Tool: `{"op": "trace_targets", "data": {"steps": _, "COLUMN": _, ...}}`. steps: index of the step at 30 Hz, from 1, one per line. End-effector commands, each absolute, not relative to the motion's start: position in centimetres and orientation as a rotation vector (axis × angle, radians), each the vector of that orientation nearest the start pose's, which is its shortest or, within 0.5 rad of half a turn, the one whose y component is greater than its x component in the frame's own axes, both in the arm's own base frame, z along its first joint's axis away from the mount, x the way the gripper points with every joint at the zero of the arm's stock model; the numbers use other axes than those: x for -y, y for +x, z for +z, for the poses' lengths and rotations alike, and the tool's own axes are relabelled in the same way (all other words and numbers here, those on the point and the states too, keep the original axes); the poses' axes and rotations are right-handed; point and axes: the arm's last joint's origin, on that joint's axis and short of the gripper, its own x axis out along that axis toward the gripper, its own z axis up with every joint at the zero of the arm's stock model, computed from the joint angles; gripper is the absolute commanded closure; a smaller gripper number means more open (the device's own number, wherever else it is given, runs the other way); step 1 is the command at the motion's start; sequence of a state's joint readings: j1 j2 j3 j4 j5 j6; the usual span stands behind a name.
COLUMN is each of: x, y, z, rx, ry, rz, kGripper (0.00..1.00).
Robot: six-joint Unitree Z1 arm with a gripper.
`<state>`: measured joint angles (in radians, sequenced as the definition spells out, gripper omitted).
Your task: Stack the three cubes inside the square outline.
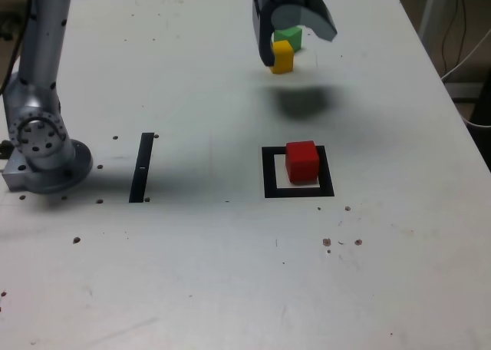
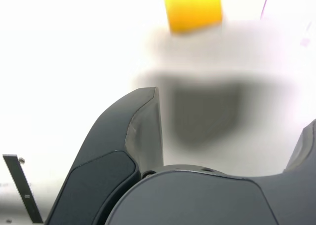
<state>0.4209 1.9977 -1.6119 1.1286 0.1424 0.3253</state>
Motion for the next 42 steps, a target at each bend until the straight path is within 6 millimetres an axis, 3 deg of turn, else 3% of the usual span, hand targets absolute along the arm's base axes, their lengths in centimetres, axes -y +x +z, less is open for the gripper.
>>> {"op": "trace_targets", "data": {"steps": 1, "x": -16.9, "y": 33.9, "z": 27.2, "rx": -1.572, "ry": 0.036, "rz": 0.206, "kGripper": 0.01}}
{"op": "trace_targets", "data": {"steps": 11, "x": -21.4, "y": 33.5, "z": 25.1, "rx": -1.616, "ry": -0.012, "rz": 0.225, "kGripper": 0.01}}
{"op": "trace_targets", "data": {"steps": 20, "x": -23.6, "y": 34.0, "z": 23.4, "rx": -1.642, "ry": -0.015, "rz": 0.204, "kGripper": 0.06}}
{"op": "trace_targets", "data": {"steps": 28, "x": -24.5, "y": 34.6, "z": 22.2, "rx": -1.66, "ry": -0.016, "rz": 0.176, "kGripper": 0.13}}
{"op": "trace_targets", "data": {"steps": 42, "x": -24.9, "y": 35.2, "z": 20.9, "rx": -1.706, "ry": -0.039, "rz": 0.147, "kGripper": 0.39}}
